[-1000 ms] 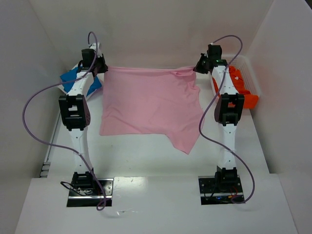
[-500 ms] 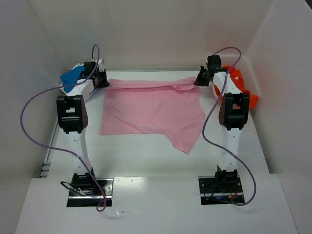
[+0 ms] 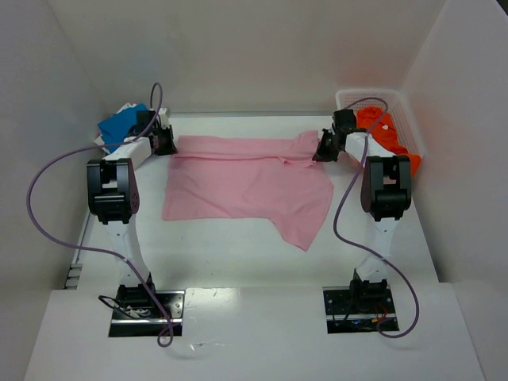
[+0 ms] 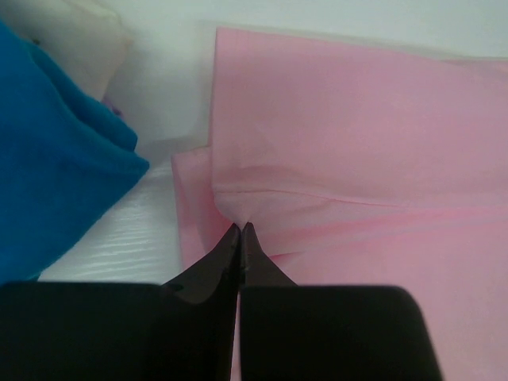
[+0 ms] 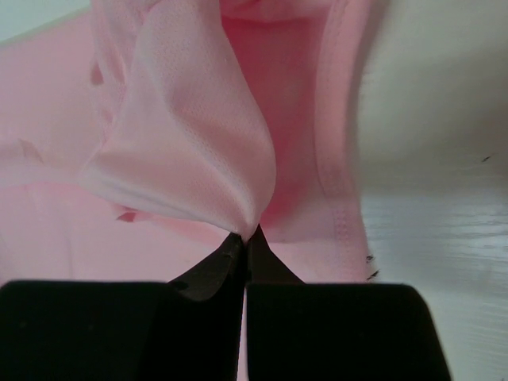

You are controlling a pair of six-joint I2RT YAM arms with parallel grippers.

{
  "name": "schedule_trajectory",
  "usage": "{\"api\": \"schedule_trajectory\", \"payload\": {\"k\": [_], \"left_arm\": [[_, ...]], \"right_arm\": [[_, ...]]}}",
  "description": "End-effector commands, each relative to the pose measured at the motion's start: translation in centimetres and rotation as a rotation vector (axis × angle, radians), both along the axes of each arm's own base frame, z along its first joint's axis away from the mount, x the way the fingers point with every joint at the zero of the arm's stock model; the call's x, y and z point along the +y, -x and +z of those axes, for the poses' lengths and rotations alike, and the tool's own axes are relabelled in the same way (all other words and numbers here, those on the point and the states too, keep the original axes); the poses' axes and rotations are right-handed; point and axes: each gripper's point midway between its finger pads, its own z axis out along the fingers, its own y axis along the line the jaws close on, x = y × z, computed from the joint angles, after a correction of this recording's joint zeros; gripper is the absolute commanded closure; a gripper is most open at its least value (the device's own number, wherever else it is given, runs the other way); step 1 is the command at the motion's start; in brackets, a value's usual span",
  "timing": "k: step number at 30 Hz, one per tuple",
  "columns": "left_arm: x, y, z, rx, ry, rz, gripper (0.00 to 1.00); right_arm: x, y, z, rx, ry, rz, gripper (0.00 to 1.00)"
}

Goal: Fold and stack the t-shirts
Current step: Fold the flattened tshirt in 1/3 of the way

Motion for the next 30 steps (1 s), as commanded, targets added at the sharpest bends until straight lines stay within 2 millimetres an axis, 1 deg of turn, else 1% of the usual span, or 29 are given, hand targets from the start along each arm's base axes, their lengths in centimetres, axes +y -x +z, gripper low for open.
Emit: {"api": "schedule_trajectory", "payload": {"k": [1, 2, 3, 4, 5, 9, 10, 11, 15, 16, 18, 19, 21, 22, 23, 25, 26, 27, 28, 29, 30], "left_arm": [[1.1, 0.1, 1.9, -0.036, -0.023, 0.032, 1.00], [1.0, 0.3, 1.5, -0.026, -0.022, 0.032, 1.00], [1.0, 0.3, 1.5, -0.026, -0.022, 0.032, 1.00], [1.0, 0.7, 1.1, -0.013, -0.021, 0.032, 1.00], [1.0, 0.9, 0.7, -0.004, -0.021, 0.032, 1.00], [1.0, 0.9, 0.9, -0.003, -0.021, 0.032, 0.98], [1.0, 0.9, 0.4, 0.006, -0.020, 0.032, 0.98], [1.1, 0.9, 0.4, 0.008, -0.020, 0.044, 0.98], [1.6, 0.9, 0.3, 0.011, -0.043, 0.067, 0.98], [1.6, 0.9, 0.3, 0.011, -0.043, 0.067, 0.98], [1.6, 1.1, -0.3, 0.029, -0.042, 0.067, 0.98], [1.6, 1.1, -0.3, 0.029, -0.042, 0.067, 0.98], [1.6, 0.9, 0.1, 0.020, -0.042, 0.067, 0.98], [1.6, 0.9, 0.1, 0.020, -0.042, 0.067, 0.98], [1.6, 0.9, 0.1, 0.020, -0.042, 0.067, 0.98], [1.7, 0.6, -0.1, 0.020, -0.042, 0.067, 0.98], [1.7, 0.6, -0.3, 0.029, -0.042, 0.067, 0.98], [1.7, 0.6, -0.3, 0.029, -0.042, 0.067, 0.98], [1.7, 0.6, -0.3, 0.029, -0.042, 0.067, 0.98], [1.7, 0.7, -0.8, 0.038, -0.041, 0.066, 0.95], [1.7, 0.7, -0.8, 0.038, -0.041, 0.066, 0.90]], "right_arm": [[1.9, -0.5, 2.6, -0.089, -0.011, 0.043, 1.00], [1.9, -0.2, 2.1, -0.077, -0.011, 0.043, 1.00], [1.9, -0.2, 2.1, -0.077, -0.011, 0.043, 1.00], [1.9, 0.3, 1.4, -0.063, -0.010, 0.043, 1.00], [1.7, 0.2, 1.4, -0.061, -0.008, 0.031, 1.00], [1.3, 0.2, 1.0, -0.060, 0.013, 0.015, 0.98], [1.3, 0.2, 1.0, -0.060, 0.013, 0.015, 0.98], [1.1, 0.4, 0.6, -0.051, 0.022, 0.009, 0.97], [0.9, 0.8, 0.3, -0.032, 0.034, 0.001, 0.97], [0.8, 1.2, -0.2, -0.018, 0.035, 0.001, 0.98], [0.9, 1.4, -0.1, -0.016, 0.030, -0.006, 1.00], [0.9, 1.3, 0.4, -0.027, 0.029, -0.006, 1.00], [1.0, 1.7, 0.6, -0.024, 0.017, -0.008, 1.00], [1.2, 1.4, 1.4, -0.045, 0.008, -0.003, 1.00], [1.2, 1.7, 1.0, -0.036, 0.009, -0.003, 0.98], [1.2, 1.7, 1.0, -0.036, 0.009, -0.003, 0.97], [1.2, 1.8, 0.5, -0.024, 0.009, -0.003, 0.97], [1.2, 2.0, 0.4, -0.015, 0.010, -0.003, 0.97], [1.2, 2.0, 0.4, -0.014, 0.010, -0.003, 0.93], [1.2, 2.0, -0.1, -0.005, 0.010, -0.003, 0.90], [1.2, 2.0, -0.1, -0.005, 0.010, -0.003, 0.85]]}}
